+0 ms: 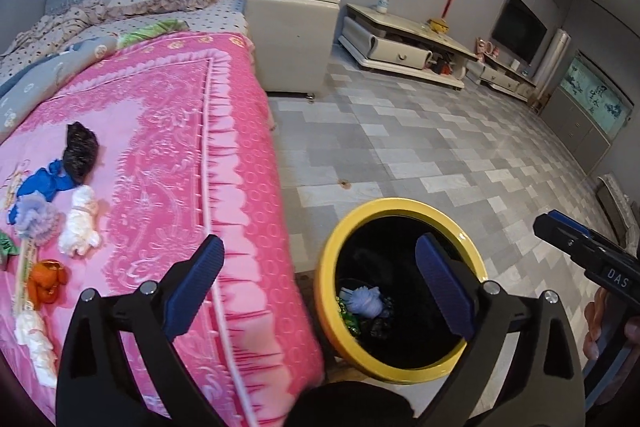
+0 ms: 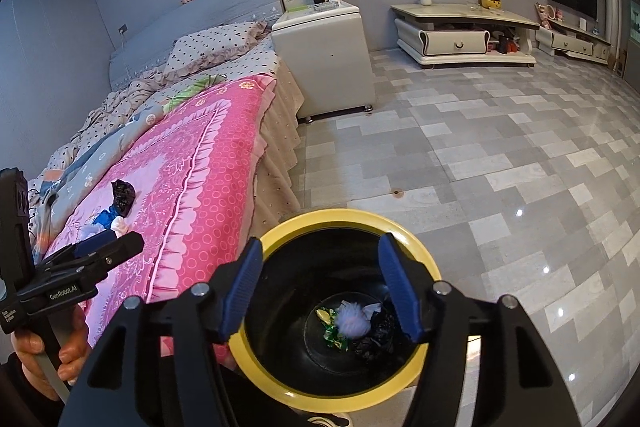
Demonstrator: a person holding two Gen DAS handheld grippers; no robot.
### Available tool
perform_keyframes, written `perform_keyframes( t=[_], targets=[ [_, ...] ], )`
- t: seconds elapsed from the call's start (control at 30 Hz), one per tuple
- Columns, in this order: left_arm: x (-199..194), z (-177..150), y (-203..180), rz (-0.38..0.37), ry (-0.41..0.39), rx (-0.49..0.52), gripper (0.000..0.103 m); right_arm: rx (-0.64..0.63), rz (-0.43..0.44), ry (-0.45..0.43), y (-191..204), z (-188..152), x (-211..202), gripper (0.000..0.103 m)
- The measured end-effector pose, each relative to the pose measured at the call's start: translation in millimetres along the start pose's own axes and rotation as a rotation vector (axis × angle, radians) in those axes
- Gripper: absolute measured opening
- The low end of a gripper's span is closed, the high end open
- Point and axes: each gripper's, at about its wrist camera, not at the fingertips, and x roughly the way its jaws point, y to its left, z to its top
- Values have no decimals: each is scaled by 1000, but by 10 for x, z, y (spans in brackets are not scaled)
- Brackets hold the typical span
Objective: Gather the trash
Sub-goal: 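Open both tools to drop the bubble wrap and black bag into the bin, then move both tools back over the bed toward the foil wrapper and glove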
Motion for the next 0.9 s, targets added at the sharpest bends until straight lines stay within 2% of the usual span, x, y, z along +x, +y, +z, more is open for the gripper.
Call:
perform_keyframes(
  t=[0.27,0.33,0.9],
  targets=[
    [-311,42,604,97,-52,-52,93,-35,35,-2,390,85,47,67],
    [-395,37,760,121,-63,-68,93,-52,52,-5,528,117,68,72],
    [-1089,-130,2142,338,-130,-208,93,-215,211,4,1851,363,406,73]
  ],
)
